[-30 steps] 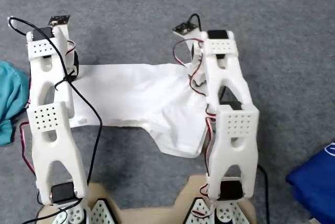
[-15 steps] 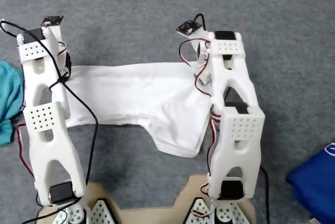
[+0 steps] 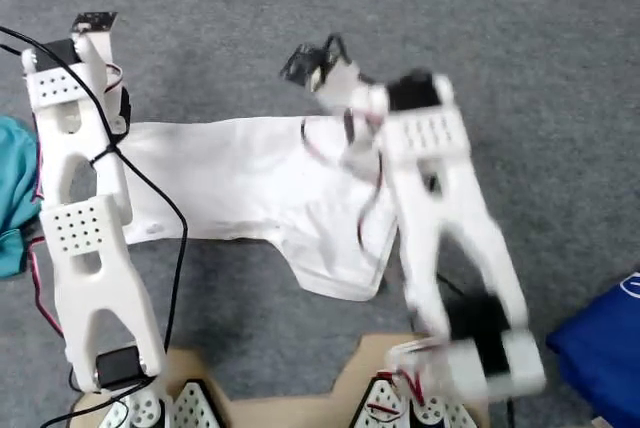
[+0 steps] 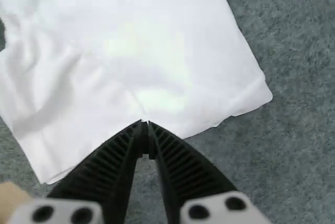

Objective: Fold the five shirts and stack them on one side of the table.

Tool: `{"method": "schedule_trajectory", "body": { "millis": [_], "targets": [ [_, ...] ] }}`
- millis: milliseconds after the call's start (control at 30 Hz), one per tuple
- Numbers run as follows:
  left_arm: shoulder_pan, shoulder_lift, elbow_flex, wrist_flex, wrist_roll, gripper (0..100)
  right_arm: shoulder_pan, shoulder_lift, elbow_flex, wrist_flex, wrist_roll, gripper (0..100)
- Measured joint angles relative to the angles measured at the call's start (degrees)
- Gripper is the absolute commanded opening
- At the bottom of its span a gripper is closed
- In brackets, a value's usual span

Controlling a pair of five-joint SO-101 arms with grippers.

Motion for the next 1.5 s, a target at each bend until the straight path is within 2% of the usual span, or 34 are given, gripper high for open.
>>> {"method": "schedule_trajectory", "body": {
  "millis": [133,200,367,467,567,833,967,1200,1500],
  "targets": [
    [-0.53,-8.7,10.99,0.0,0.0,2,-1.49,-18.73,22.68,-7.56,0.97,1.6],
    [-0.79,-13.71,16.7,0.0,0.0,2,-1.32,-25.93,31.56,-8.44,2.99,5.2],
    [-0.88,-26.46,30.15,0.0,0.0,2,-1.05,-33.67,43.87,-9.05,6.95,15.8],
    [-0.88,-34.29,37.71,-0.44,0.0,2,-0.7,-34.55,45.8,-9.32,8.44,17.5],
    [-1.49,-42.81,47.74,-4.31,0.0,2,-0.7,-34.55,46.07,-9.58,8.97,17.6],
    [-2.11,-71.74,86.15,-19.6,0.0,2,-0.7,-34.55,46.33,-8.26,9.49,17.8],
    [-2.11,-86.77,99.78,-21.8,0.0,2,-3.43,-34.64,47.82,-6.51,9.49,17.8],
    [-2.11,-100.57,112.79,-21.98,-0.09,2,-4.66,-34.64,49.23,-6.51,9.49,17.8],
    [-2.11,-103.38,118.07,-21.27,3.87,2,-4.84,-34.64,53.45,-8.09,9.49,17.8]
  ]
}}
